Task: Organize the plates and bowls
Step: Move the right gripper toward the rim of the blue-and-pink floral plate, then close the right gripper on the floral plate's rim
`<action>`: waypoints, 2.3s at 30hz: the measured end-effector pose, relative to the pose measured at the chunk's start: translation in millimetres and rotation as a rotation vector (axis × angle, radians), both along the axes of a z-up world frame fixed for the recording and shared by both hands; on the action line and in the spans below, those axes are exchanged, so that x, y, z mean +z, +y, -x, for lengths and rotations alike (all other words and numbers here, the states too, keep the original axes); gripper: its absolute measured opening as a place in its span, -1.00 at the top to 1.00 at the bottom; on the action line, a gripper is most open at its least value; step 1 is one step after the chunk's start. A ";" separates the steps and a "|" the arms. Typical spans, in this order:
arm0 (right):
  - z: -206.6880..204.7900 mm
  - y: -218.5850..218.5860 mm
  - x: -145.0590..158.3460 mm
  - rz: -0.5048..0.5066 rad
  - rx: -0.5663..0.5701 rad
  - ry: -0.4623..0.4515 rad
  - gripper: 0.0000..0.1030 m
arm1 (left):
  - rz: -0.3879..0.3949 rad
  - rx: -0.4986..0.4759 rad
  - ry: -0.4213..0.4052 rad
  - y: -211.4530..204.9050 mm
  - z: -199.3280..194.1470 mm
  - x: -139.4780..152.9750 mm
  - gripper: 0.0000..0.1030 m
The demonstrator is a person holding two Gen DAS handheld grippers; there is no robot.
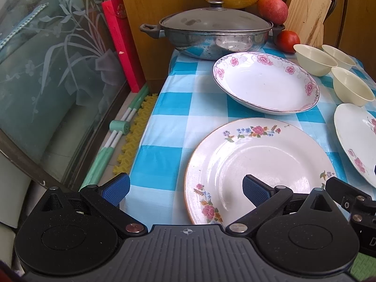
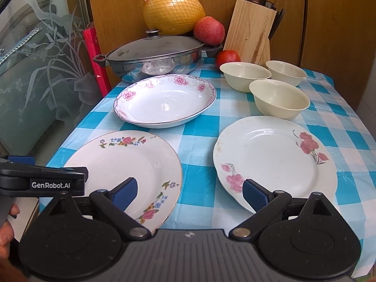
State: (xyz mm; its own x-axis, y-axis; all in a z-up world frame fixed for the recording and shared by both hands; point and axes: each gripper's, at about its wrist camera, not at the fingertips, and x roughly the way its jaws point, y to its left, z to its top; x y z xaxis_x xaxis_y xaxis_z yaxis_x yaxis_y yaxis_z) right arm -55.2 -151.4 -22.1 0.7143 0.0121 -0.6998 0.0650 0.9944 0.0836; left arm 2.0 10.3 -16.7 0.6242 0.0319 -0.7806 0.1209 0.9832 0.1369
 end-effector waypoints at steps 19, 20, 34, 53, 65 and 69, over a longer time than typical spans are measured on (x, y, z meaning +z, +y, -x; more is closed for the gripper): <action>-11.0 -1.1 -9.8 0.007 -0.032 0.031 -0.84 | 0.015 -0.029 0.011 -0.6 3.4 -0.4 -1.00; -11.4 -0.9 -10.4 0.006 -0.031 0.032 -0.84 | 0.018 -0.030 0.012 -0.3 3.6 -0.5 -1.00; -15.0 2.1 -13.6 -0.010 -0.022 0.041 -0.84 | 0.028 -0.038 0.028 1.6 2.9 -1.6 -1.00; -21.6 -1.4 -19.0 -0.225 0.079 0.088 -0.46 | 0.069 -0.033 0.109 5.7 -6.5 -13.1 -1.00; -24.6 -6.9 -17.8 -0.216 0.099 0.094 0.27 | 0.030 -0.090 0.047 -5.7 -8.5 -16.1 -1.00; -29.0 -13.4 -18.7 -0.227 0.097 0.101 0.49 | 0.142 -0.094 0.151 -2.8 -18.7 -16.9 -0.96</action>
State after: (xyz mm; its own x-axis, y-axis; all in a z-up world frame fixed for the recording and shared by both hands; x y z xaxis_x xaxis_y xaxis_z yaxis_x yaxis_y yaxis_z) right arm -26.2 -164.8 -40.8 0.6288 0.2419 -0.7390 -0.0101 0.9528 0.3033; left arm 20.6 7.5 -33.6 0.4946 -0.1374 -0.8582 0.2218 0.9747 -0.0283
